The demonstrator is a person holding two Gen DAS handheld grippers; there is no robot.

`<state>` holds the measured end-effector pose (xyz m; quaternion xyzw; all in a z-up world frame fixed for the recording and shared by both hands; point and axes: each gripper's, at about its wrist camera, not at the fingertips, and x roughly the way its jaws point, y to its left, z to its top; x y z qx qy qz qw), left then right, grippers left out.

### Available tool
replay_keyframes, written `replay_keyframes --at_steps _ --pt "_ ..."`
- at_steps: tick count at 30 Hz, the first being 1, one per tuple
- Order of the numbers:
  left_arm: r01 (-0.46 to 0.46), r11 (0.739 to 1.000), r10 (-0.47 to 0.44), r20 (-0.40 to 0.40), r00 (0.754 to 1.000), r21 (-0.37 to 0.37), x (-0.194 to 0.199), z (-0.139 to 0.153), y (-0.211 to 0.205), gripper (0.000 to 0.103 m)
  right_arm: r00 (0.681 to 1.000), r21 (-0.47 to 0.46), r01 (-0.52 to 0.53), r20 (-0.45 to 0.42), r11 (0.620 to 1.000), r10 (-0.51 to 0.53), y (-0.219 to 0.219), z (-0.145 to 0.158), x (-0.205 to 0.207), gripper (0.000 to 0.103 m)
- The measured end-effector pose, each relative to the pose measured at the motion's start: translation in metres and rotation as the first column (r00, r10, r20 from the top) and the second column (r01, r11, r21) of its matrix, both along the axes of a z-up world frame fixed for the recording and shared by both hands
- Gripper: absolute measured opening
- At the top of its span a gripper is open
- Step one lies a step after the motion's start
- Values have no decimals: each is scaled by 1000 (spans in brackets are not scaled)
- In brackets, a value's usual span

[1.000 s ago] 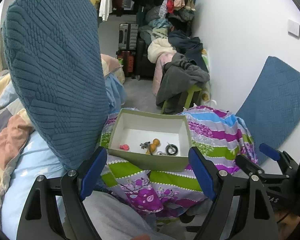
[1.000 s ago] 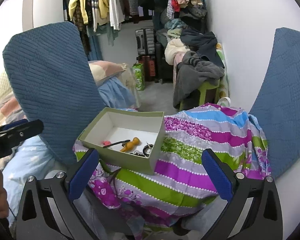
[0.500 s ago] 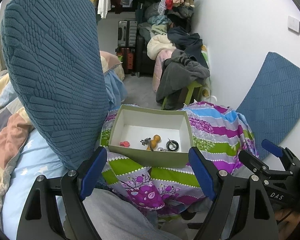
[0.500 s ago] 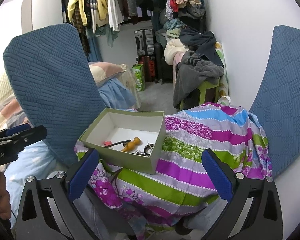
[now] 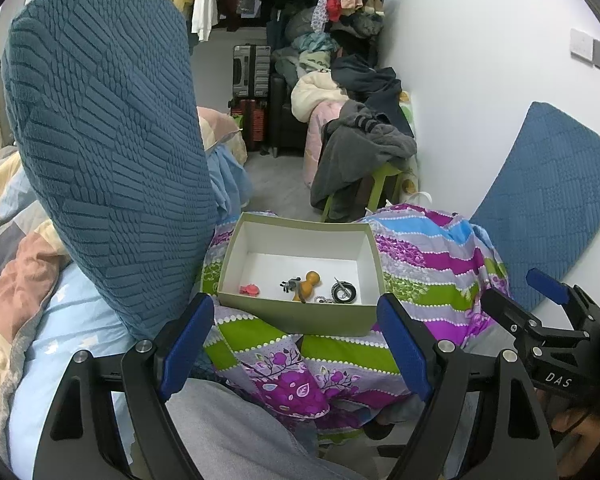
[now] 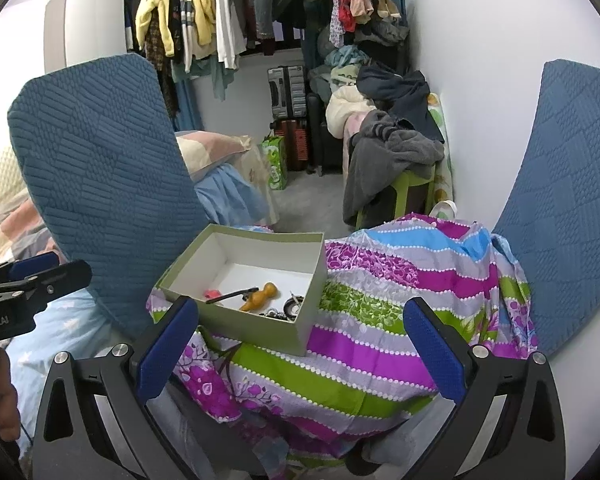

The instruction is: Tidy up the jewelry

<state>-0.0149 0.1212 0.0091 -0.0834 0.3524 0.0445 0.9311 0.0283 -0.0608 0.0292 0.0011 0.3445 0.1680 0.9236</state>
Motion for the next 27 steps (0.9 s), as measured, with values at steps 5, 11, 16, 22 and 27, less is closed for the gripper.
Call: replay_keyframes --at_steps 5,11,16,22,27 --pt "2 1000 -2 -3 1000 3 0 0 -2 84 1000 -5 -2 2 1000 2 0 0 -1 103" --pt "4 1000 -4 2 1000 9 -1 5 1 84 1000 -14 -6 1 1000 6 1 1 -2 103" --pt "7 1000 -8 2 1000 14 -2 6 0 84 1000 -19 -8 3 1000 8 -2 1 -1 103" --pt "15 1000 -15 1 1000 13 -1 8 1 84 1000 -23 -14 5 1000 14 -6 1 -3 103" --pt "30 999 -30 -3 1000 20 1 8 0 84 1000 -22 -24 7 999 24 -8 -1 -3 103"
